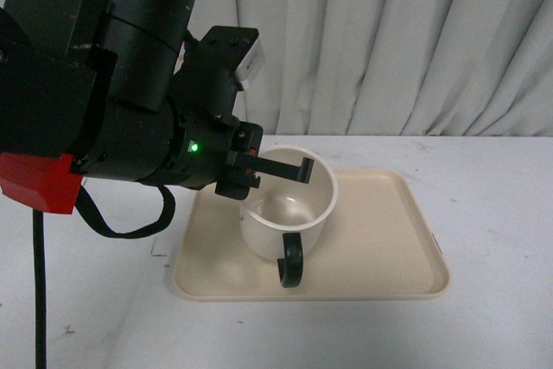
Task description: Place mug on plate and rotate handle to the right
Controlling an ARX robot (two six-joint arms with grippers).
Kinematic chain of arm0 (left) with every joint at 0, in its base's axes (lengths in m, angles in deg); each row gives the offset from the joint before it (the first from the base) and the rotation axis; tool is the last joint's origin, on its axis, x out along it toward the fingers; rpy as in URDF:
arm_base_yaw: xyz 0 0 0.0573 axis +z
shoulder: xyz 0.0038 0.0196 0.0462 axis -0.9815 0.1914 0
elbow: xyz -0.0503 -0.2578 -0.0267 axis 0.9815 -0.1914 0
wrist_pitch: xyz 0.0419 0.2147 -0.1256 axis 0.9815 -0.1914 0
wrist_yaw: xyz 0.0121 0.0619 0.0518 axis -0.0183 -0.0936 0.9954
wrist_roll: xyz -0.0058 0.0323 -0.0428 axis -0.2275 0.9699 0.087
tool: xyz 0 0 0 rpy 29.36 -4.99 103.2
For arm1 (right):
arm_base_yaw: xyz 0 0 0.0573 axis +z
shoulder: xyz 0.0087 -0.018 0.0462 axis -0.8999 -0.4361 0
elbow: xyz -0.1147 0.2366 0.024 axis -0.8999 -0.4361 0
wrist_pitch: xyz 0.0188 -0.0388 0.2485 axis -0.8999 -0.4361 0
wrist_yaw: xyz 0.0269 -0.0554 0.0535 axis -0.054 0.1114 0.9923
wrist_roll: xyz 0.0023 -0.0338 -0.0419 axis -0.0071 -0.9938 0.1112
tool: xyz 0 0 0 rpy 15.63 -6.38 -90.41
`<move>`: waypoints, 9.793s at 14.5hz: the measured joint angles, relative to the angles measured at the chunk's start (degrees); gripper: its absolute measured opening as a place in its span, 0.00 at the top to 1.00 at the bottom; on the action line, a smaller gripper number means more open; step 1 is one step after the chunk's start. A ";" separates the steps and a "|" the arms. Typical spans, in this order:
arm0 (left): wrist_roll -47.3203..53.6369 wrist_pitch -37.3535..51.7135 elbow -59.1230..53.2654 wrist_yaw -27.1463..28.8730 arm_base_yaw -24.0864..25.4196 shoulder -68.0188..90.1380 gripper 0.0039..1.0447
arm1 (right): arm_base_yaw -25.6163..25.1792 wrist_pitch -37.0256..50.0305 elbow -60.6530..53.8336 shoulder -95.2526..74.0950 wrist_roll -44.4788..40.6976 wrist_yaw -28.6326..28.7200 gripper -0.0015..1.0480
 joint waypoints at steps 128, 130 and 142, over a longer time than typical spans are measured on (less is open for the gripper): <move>1.68 -14.80 -55.69 1.01 23.87 -107.47 0.06 | 11.34 -49.94 116.41 -140.19 -83.97 39.93 0.97; 1.68 -14.80 -55.69 1.01 23.87 -107.47 0.06 | 12.09 -53.02 115.10 -140.26 -85.20 33.92 0.95; 1.68 -14.82 -55.69 1.01 23.87 -107.47 0.06 | 12.90 -16.24 98.84 -118.20 -68.83 35.71 0.07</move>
